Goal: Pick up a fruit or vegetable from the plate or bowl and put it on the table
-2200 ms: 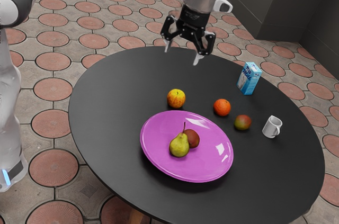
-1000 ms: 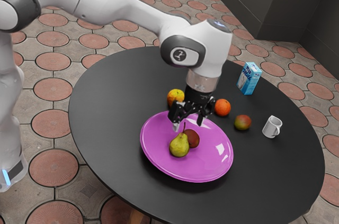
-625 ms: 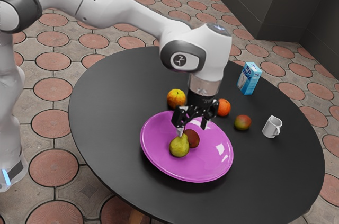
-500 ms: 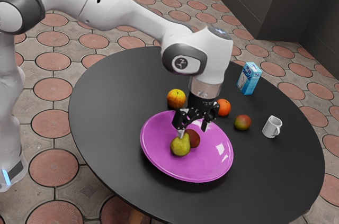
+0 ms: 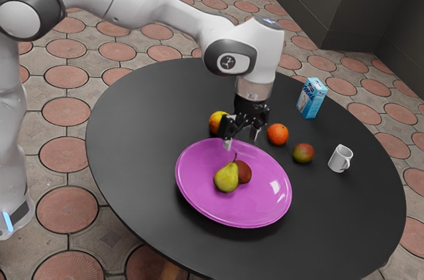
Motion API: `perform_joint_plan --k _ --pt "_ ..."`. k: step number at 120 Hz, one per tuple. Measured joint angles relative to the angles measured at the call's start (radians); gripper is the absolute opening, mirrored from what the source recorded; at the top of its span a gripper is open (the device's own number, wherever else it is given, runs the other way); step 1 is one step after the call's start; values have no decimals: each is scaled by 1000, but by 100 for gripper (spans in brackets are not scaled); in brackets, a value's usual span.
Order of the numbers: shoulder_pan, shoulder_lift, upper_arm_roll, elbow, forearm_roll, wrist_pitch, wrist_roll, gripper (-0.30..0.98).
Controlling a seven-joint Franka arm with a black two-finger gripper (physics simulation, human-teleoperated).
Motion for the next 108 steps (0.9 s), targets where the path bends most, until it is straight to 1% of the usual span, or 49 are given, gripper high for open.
perform_joint_plan --k 21,34,43,50,67,108 --pt "-40 3 -2 25 17 9 9 69" --pt "-74 1 0 54 50 13 19 69" --pt "-86 28 1 91 63 15 28 69" --pt "-76 52 1 118 69 16 36 69" --pt "-12 94 1 138 74 19 55 69" --pt "-21 137 -1 125 70 44 85 69"
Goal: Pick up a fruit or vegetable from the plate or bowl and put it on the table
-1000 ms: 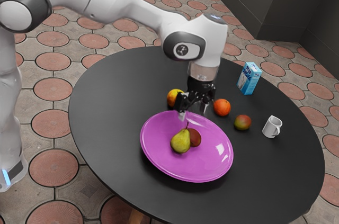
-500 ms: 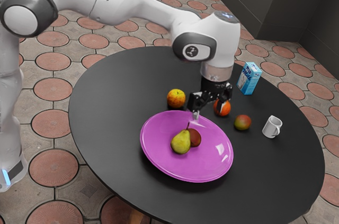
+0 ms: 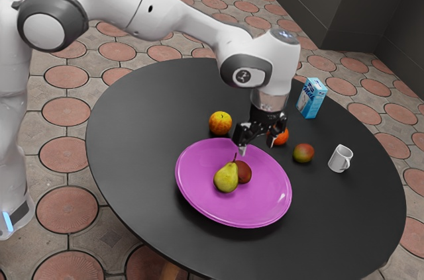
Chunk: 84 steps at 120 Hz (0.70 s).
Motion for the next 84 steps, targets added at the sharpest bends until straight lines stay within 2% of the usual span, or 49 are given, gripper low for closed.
perform_joint_plan --k 32,67,84 --pt "-38 -32 0 -60 -7 41 7 71" --pt "-36 -72 0 -73 -12 61 10 69" --pt "-41 -86 -1 -121 -58 64 11 68"
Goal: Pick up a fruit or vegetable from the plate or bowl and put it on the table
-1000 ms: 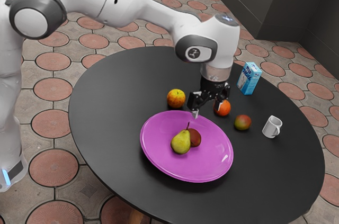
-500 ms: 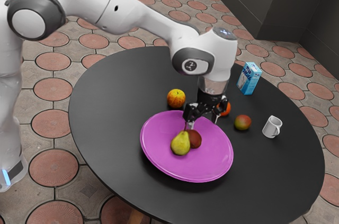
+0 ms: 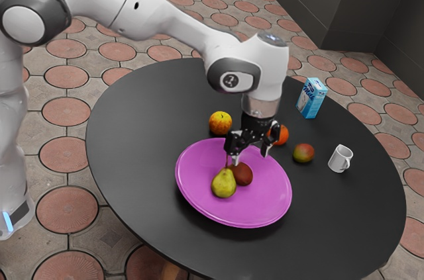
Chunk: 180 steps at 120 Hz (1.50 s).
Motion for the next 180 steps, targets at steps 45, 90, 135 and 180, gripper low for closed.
perform_joint_plan --k 45,90,135,180 --pt "-6 5 -2 -54 -55 14 2 69" --pt "-12 15 -9 -55 -59 33 7 49" --pt "-15 -17 -8 -27 -39 19 -2 34" --pt "142 -7 -3 148 84 -126 44 32"
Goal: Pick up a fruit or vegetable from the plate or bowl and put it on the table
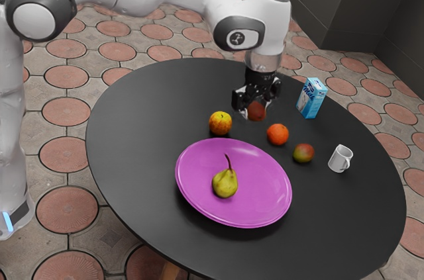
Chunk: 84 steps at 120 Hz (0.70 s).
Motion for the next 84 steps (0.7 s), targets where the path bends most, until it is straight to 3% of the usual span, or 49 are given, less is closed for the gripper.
perform_joint_plan --k 28,52,65,84 --pt "243 2 4 31 26 -72 109 32" --pt "259 2 15 31 20 -94 191 32" --pt "247 -7 27 27 11 -97 226 52" --pt "247 -45 58 -1 -4 -96 260 63"
